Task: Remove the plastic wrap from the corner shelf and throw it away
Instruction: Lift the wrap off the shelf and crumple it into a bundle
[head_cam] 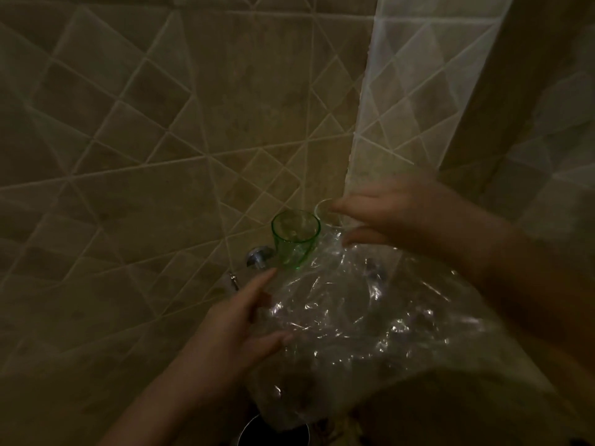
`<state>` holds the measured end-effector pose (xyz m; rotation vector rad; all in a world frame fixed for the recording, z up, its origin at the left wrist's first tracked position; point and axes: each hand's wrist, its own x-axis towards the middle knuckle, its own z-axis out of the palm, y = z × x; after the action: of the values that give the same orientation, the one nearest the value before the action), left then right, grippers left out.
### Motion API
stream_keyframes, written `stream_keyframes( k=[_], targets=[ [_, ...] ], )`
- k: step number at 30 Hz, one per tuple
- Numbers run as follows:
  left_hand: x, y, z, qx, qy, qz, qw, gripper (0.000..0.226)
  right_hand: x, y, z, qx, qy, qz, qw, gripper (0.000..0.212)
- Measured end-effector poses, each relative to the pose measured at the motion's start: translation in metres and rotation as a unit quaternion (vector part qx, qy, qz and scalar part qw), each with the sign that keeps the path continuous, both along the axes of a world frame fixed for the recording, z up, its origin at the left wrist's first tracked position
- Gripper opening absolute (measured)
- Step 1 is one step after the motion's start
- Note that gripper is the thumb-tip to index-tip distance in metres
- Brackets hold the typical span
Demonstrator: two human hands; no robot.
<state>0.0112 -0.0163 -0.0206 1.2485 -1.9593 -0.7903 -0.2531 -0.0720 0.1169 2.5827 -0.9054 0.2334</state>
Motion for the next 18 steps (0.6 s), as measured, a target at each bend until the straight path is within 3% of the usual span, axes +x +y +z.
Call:
stream_keyframes(
  k=[2,4,6,7,9,11,13,15,16,18],
  targets=[
    [0.006,0.001,0.001,0.134,0.108,-0.037,0.984,0.077,0.019,-0.006,0.007,-0.034,0.045,-0.005,0.998,0.047],
    [0.01,0.0,-0.003,0.185,0.163,-0.042,0.968,0.061,0.024,-0.002,0.01,-0.065,0.056,-0.045,0.995,0.062],
    [0.014,-0.001,-0.009,0.19,0.187,0.001,0.964,0.048,0.008,0.014,0.008,-0.1,-0.032,-0.102,0.989,0.069],
    [0.017,-0.002,-0.013,0.198,0.208,0.026,0.958,0.042,-0.004,0.028,0.002,-0.104,-0.148,-0.127,0.975,0.065],
    [0.021,-0.003,-0.02,0.218,0.256,0.056,0.94,0.032,-0.013,0.057,-0.02,-0.04,-0.438,-0.156,0.884,0.055],
    [0.023,-0.003,-0.025,0.228,0.298,0.07,0.924,0.022,0.0,0.079,-0.061,0.089,-0.616,-0.173,0.763,0.054],
    [0.02,-0.001,-0.026,0.24,0.345,0.066,0.905,0.016,0.02,0.099,-0.11,0.21,-0.749,-0.195,0.598,0.044],
    [0.015,-0.001,-0.027,0.254,0.377,0.058,0.889,0.017,0.041,0.118,-0.15,0.308,-0.816,-0.241,0.425,0.038],
    [0.013,0.0,-0.027,0.262,0.387,0.051,0.883,0.017,0.052,0.125,-0.164,0.353,-0.816,-0.248,0.384,0.037],
    [0.008,0.0,-0.028,0.274,0.392,0.032,0.878,0.018,0.067,0.128,-0.182,0.4,-0.794,-0.256,0.38,0.046]
  ],
)
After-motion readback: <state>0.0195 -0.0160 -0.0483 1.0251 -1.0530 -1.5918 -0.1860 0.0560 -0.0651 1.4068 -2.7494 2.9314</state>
